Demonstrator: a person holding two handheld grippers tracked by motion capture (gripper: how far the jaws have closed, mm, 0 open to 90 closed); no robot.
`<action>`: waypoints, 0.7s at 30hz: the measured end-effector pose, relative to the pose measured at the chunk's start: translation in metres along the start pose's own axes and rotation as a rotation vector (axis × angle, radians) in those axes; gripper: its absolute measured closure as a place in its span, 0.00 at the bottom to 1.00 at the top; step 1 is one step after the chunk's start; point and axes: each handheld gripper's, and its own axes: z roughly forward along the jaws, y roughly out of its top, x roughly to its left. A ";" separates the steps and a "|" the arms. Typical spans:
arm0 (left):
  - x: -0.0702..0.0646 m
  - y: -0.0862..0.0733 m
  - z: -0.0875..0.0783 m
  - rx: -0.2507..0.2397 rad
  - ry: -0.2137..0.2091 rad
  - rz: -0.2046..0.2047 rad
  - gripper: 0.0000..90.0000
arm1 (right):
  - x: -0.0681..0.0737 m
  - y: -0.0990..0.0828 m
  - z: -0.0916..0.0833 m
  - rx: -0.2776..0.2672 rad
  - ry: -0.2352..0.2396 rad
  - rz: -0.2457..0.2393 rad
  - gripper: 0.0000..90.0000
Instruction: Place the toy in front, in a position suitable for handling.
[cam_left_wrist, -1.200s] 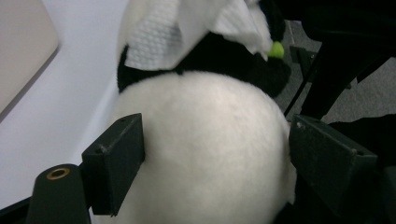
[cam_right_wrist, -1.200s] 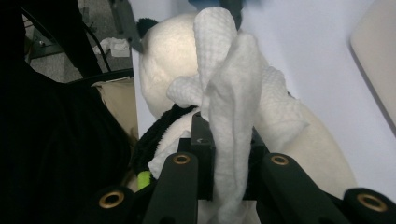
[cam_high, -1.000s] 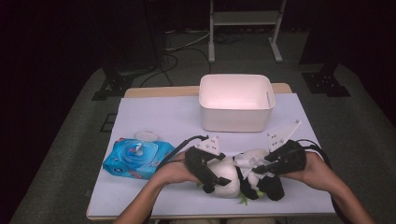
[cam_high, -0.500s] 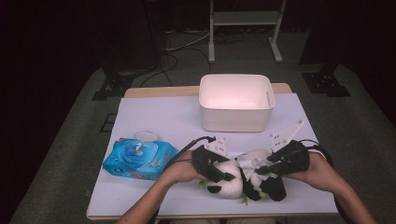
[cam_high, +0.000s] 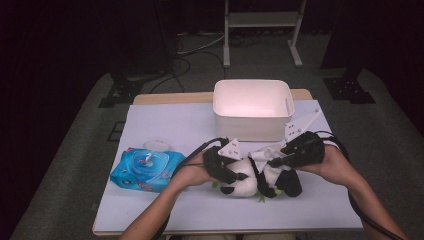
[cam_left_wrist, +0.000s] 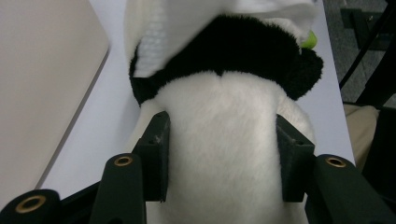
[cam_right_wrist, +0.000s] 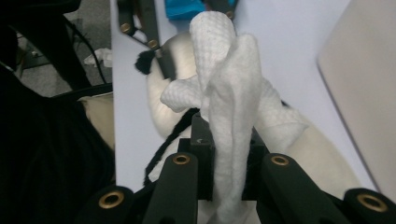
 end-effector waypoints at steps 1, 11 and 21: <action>-0.002 0.000 0.001 0.000 0.003 0.004 0.52 | -0.002 0.001 0.001 0.001 0.004 0.002 0.89; -0.006 -0.007 0.000 -0.009 -0.069 -0.074 0.21 | 0.007 -0.012 0.018 0.022 0.039 0.014 0.90; -0.013 -0.009 0.001 -0.021 -0.093 -0.103 0.16 | 0.027 -0.038 0.018 0.045 0.086 0.022 0.90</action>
